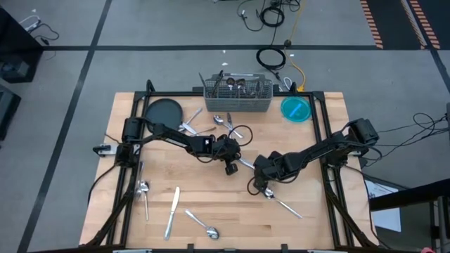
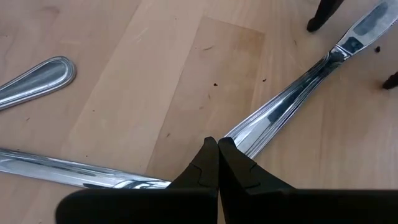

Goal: Sort silverware
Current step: Put the knife into the silverware basket

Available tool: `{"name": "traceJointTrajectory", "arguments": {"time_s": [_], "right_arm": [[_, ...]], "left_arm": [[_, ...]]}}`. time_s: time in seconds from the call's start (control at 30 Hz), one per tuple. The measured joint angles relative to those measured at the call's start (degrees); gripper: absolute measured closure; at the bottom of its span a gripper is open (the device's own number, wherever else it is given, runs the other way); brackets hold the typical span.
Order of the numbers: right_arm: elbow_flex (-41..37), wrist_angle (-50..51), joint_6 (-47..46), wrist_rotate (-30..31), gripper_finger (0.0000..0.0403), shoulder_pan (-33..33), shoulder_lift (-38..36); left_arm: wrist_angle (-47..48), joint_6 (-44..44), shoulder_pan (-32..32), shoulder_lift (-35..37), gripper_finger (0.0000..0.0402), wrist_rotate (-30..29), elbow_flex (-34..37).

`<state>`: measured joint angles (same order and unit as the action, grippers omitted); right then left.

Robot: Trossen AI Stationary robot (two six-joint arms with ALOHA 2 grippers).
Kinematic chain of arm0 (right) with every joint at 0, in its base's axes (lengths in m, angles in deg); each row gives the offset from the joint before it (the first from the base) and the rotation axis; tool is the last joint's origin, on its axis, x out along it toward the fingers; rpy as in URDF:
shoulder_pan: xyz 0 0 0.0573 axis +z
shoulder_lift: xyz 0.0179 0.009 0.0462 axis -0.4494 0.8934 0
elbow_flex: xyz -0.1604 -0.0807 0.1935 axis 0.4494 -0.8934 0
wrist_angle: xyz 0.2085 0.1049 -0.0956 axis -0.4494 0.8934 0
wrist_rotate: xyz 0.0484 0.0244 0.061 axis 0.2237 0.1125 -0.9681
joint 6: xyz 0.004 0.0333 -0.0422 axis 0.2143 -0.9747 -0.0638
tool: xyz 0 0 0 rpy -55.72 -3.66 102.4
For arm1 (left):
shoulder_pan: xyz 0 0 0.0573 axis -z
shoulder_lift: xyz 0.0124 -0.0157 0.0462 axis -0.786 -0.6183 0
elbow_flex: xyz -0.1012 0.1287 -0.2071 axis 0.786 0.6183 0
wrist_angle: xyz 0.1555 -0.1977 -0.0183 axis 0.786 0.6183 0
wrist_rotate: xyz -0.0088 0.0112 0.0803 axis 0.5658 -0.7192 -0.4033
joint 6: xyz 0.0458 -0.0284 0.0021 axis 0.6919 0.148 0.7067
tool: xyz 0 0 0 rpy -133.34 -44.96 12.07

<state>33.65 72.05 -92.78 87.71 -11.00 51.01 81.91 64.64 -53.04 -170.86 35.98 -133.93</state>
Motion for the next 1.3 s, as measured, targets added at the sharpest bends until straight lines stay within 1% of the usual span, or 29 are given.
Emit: {"name": "traceJointTrajectory", "arguments": {"time_s": [0.1,0.2,0.3,0.43,0.5,0.53,0.77,0.9,1.07,1.17,1.27,1.3], "right_arm": [[-0.1,0.6,-1.1,1.2,0.0153,0.0,-0.3],[-0.4,1.4,1.4,2.0,0.0189,0.3,-2.4],[-0.4,2.8,2.9,0.8,0.0226,-0.9,-3.6],[-0.3,5.3,1.5,0.0,0.0312,-1.6,-3.0],[-0.3,5.4,2.8,-0.7,0.0354,-1.6,-2.4],[-0.2,5.3,3.3,-0.8,0.0362,-1.5,-2.3],[-0.3,4.2,1.9,-1.3,0.0362,-1.4,-2.1],[-0.4,3.6,1.0,-1.4,0.0362,-1.3,-4.0],[-0.7,4.0,0.5,0.8,0.0362,-1.4,-7.9],[-0.7,5.5,-1.1,3.3,0.0362,-1.2,-9.6],[-0.7,5.6,-0.1,3.9,0.0362,-1.3,-11.5],[-0.7,5.5,-0.1,4.8,0.0371,-1.2,-12.0]], "left_arm": [[0.0,0.0,0.0,0.0,0.0401,0.0,0.0],[0.0,0.0,0.0,0.0,0.0401,0.0,0.0],[0.0,0.1,0.0,0.0,0.0401,-0.2,0.0],[0.0,0.3,0.0,0.0,0.0401,-0.5,0.0],[-0.2,0.3,0.0,0.0,0.0401,-0.6,0.0],[-0.3,0.3,0.0,-0.1,0.0401,-0.6,0.0],[-0.4,0.3,0.0,-0.1,0.0401,-0.6,0.0],[-0.5,0.2,-0.1,-0.1,0.0401,-0.4,0.0],[-0.6,0.2,-0.1,0.5,0.0398,-0.1,0.1],[-0.3,0.3,-0.1,0.7,0.0398,-0.2,0.1],[0.1,0.3,-0.4,0.7,0.04,0.0,0.1],[0.4,0.3,-0.5,0.7,0.04,0.2,0.1]]}}
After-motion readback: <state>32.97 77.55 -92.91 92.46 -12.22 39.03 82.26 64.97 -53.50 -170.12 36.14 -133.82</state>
